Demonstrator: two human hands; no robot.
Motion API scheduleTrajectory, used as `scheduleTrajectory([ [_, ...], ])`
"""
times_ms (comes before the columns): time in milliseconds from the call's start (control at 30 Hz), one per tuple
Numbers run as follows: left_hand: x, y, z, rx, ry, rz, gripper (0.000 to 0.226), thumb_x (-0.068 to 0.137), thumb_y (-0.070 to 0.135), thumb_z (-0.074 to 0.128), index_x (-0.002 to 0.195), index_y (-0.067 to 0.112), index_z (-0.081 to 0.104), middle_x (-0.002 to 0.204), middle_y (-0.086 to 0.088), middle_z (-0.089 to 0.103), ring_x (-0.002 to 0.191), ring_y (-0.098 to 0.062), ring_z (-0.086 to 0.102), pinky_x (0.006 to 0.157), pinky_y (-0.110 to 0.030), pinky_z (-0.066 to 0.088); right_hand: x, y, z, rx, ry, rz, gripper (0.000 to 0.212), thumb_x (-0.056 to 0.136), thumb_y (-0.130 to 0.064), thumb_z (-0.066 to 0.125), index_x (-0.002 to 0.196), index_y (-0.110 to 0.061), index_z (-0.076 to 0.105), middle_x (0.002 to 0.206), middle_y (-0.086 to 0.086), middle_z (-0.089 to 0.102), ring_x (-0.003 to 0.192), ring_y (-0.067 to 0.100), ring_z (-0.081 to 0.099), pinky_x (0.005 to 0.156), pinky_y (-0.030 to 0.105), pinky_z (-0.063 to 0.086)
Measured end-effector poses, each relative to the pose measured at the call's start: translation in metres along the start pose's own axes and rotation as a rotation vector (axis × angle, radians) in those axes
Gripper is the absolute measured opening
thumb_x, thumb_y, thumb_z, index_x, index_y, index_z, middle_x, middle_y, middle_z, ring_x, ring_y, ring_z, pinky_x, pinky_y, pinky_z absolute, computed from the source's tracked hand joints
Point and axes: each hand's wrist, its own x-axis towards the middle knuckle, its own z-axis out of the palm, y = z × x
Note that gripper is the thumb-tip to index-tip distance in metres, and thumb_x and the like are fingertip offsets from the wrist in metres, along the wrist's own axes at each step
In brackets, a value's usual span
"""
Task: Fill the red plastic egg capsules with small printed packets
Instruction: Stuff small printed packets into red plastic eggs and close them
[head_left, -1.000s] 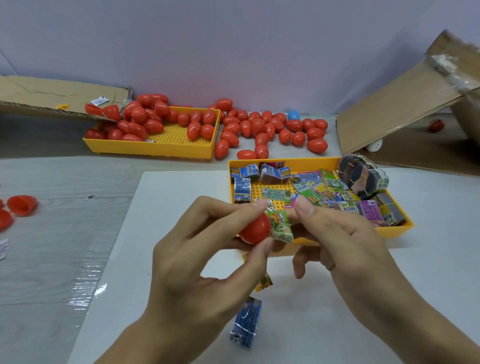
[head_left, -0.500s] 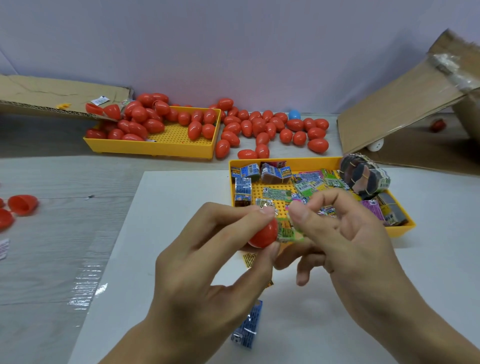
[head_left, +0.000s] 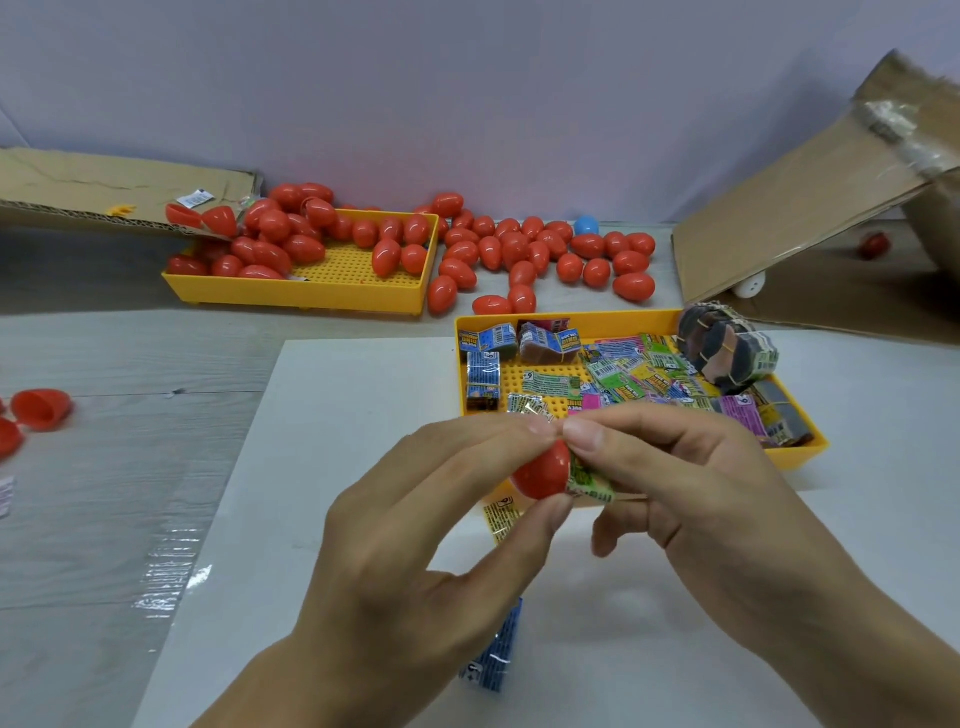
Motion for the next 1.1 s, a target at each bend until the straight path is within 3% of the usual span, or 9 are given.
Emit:
scheduleTrajectory([
  [133, -0.0003, -0.0016, 0.0015, -0.01, -0.034, -0.01, 0.032, 0.086, 0.02, 0.07, 0.117, 0.009, 0.066, 0.118, 0.002, 0.068, 0.113, -0.01, 0.065, 0.095, -0.025, 0.052, 0.0, -0.0002, -0.0005, 0.03, 0.006, 0.062, 0.034, 0.062, -0.032, 0.076, 0.089, -0.011, 0.079, 0.079, 0.014, 0.075, 0.063, 0.019, 0.071, 0.045, 0.023, 0.051],
  [233, -0.0013, -0.0025, 0.0024, -0.022, -0.053, -0.028, 0.033, 0.087, 0.02, 0.068, 0.117, 0.008, 0.066, 0.12, 0.002, 0.067, 0.113, -0.009, 0.065, 0.096, -0.023, 0.051, 0.0015, 0.0006, -0.0012, 0.035, -0.007, 0.129, 0.033, 0.065, -0.026, 0.086, 0.094, -0.011, 0.078, 0.084, 0.014, 0.076, 0.067, 0.02, 0.072, 0.047, 0.023, 0.051],
  [367, -0.0026, -0.0037, 0.0034, -0.019, -0.052, -0.028, 0.036, 0.087, 0.018, 0.067, 0.121, 0.006, 0.063, 0.122, 0.001, 0.065, 0.116, -0.008, 0.063, 0.096, -0.021, 0.051, 0.0027, 0.0013, -0.0007, 0.09, -0.034, 0.203, 0.037, 0.065, -0.035, 0.079, 0.092, -0.01, 0.077, 0.087, 0.014, 0.075, 0.073, 0.019, 0.071, 0.047, 0.025, 0.052],
  [567, -0.0044, -0.0047, 0.0044, -0.021, -0.048, -0.053, 0.037, 0.09, 0.018, 0.063, 0.124, 0.003, 0.062, 0.125, -0.003, 0.065, 0.119, -0.009, 0.062, 0.096, -0.022, 0.052, 0.0009, -0.0018, 0.0007, 0.097, -0.057, 0.199, 0.024, 0.069, -0.035, 0.083, 0.081, -0.015, 0.078, 0.083, 0.011, 0.075, 0.074, 0.023, 0.074, 0.048, 0.025, 0.054],
  [667, -0.0036, -0.0062, 0.0039, -0.025, -0.048, -0.076, 0.04, 0.091, 0.019, 0.062, 0.128, 0.005, 0.06, 0.126, 0.0, 0.064, 0.12, -0.007, 0.061, 0.097, -0.02, 0.051, 0.0005, -0.002, -0.0011, 0.124, -0.07, 0.212, 0.034, 0.065, -0.036, 0.077, 0.086, -0.009, 0.078, 0.088, 0.015, 0.076, 0.079, 0.026, 0.075, 0.052, 0.024, 0.055],
  [967, -0.0013, -0.0052, 0.0041, -0.095, -0.107, -0.125, 0.043, 0.092, 0.019, 0.06, 0.134, 0.014, 0.054, 0.126, 0.015, 0.06, 0.114, 0.004, 0.06, 0.089, -0.007, 0.045, 0.0044, 0.0021, -0.0032, 0.232, -0.101, 0.305, 0.032, 0.065, -0.03, 0.078, 0.09, -0.009, 0.08, 0.086, 0.014, 0.076, 0.073, 0.021, 0.074, 0.049, 0.021, 0.054],
  [1100, -0.0019, -0.0051, 0.0039, -0.194, -0.102, -0.188, 0.045, 0.089, 0.022, 0.064, 0.133, 0.016, 0.056, 0.125, 0.011, 0.065, 0.114, -0.001, 0.063, 0.09, -0.011, 0.05, 0.0054, 0.004, -0.0039, 0.228, -0.089, 0.309, 0.036, 0.063, -0.031, 0.079, 0.091, -0.008, 0.079, 0.086, 0.013, 0.075, 0.07, 0.017, 0.072, 0.05, 0.021, 0.054],
])
